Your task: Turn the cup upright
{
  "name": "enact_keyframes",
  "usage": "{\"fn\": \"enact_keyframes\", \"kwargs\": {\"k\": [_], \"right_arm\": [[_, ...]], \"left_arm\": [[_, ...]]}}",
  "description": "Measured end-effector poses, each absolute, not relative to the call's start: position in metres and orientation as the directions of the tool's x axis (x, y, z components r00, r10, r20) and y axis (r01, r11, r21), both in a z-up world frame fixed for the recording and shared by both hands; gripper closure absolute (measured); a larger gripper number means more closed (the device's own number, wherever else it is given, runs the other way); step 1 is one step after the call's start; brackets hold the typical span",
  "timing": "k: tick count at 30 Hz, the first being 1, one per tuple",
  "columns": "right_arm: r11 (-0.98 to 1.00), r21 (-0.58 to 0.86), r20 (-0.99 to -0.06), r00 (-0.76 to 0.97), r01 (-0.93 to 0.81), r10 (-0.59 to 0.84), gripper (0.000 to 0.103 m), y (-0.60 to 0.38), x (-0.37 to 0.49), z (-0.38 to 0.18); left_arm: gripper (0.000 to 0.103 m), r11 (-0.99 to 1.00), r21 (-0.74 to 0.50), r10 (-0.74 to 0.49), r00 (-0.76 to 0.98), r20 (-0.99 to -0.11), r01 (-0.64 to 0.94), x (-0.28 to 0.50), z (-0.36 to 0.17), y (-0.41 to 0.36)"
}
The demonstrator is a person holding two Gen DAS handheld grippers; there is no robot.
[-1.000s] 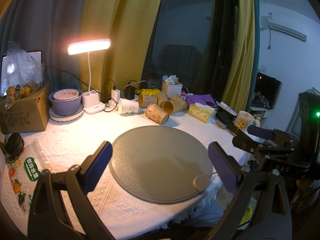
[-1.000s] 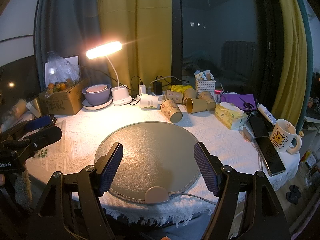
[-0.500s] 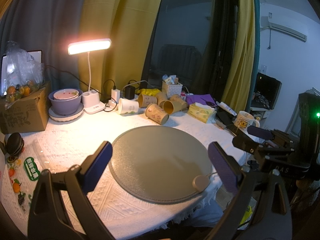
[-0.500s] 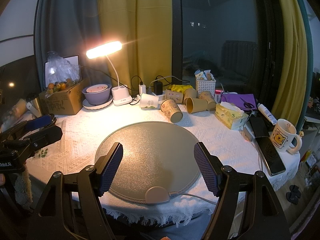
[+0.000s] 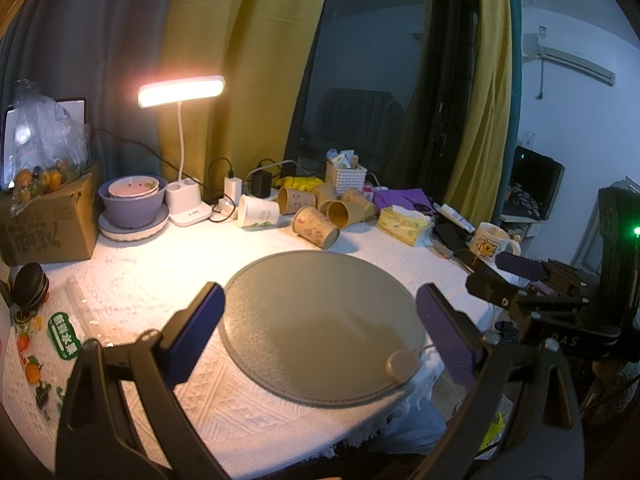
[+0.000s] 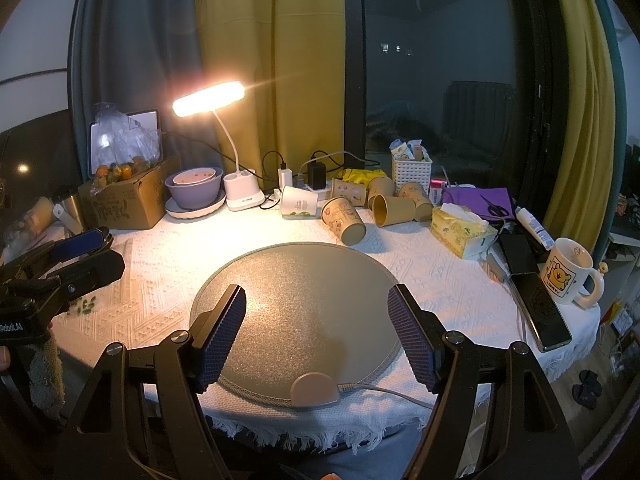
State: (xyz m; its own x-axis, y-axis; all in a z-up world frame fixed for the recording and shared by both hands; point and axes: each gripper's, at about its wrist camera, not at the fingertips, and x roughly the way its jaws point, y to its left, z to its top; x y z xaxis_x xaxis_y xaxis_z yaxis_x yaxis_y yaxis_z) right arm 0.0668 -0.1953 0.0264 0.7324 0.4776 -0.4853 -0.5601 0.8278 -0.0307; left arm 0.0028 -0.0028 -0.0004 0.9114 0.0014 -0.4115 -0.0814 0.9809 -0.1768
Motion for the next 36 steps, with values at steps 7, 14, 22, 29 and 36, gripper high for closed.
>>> {"fn": "enact_keyframes", "kwargs": {"k": [7,14,22,29,36], "right_arm": [[0.826,-0.032,-0.485,0.732,-0.563,0.479,0.027,-0.192,0.063,0.026],[0.826,-0.032,-0.486,0.731,-0.563,0.479,0.027,-0.194,0.066,0.026],[0.826,-0.033,-0.485,0.731,-0.563,0.479,0.027,-0.194,0.066,0.025],[0.826,-0.033,-0.486,0.731,-0.562,0.478,0.027,-0.195,0.066,0.025],[0.829,-0.037,-0.488,0.733,-0.559,0.473,0.027,-0.194,0.066,0.025]], "left_arm": [[0.006,0.981,-0.177,0.001,0.911,-0.412,-0.081,0.004,0.002,-0.001],[0.006,0.981,-0.178,0.001,0.911,-0.412,-0.081,0.004,0.002,-0.001],[0.006,0.981,-0.177,0.002,0.911,-0.411,-0.082,0.002,0.001,0.001],[0.006,0.981,-0.178,0.001,0.911,-0.413,-0.081,0.001,0.001,0.004],[0.006,0.981,-0.176,0.001,0.907,-0.422,-0.083,0.004,-0.003,0.013]]}}
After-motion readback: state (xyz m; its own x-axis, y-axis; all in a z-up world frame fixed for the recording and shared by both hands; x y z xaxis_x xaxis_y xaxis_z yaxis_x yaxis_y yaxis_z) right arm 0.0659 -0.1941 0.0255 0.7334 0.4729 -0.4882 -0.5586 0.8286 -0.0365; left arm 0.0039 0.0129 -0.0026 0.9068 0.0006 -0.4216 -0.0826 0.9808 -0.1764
